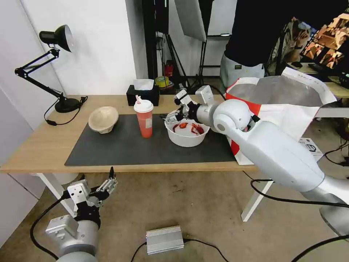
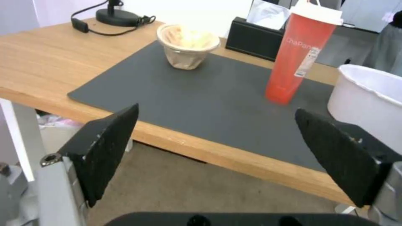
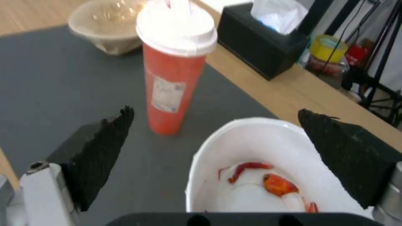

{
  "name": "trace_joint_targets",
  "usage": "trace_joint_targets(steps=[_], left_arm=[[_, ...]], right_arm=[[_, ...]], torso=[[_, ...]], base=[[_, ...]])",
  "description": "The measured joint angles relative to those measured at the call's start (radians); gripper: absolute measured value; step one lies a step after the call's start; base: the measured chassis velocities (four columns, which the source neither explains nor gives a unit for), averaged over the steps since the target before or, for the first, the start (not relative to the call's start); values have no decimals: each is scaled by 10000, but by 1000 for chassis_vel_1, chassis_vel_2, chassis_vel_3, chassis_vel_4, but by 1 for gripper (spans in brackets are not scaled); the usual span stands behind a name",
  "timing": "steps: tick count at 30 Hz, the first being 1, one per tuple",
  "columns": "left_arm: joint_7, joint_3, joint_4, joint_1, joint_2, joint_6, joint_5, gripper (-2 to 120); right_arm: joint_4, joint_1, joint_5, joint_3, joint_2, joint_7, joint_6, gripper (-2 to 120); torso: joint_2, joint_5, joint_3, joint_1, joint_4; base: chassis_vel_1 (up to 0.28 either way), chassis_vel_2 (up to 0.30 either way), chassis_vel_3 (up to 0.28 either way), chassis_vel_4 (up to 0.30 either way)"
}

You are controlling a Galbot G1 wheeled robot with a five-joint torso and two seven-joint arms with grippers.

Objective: Pick up the trash from the table and place it into the takeout bag.

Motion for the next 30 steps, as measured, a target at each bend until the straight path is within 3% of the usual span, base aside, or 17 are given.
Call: trace_joint_targets(steps=[16, 30], left_arm=[[1, 51, 69, -156, 38, 20, 4, 100], [13, 205, 182, -153, -16, 39, 22, 100]], right_arm=[[-734, 1033, 963, -1549, 195, 364, 7, 100], [-903, 1081, 1605, -2000, 281, 465, 7, 100]], torso=[[-1, -1, 0, 0, 0], [-1, 0, -1, 0, 0]], base=[[0, 0, 0, 0], [0, 0, 0, 0]])
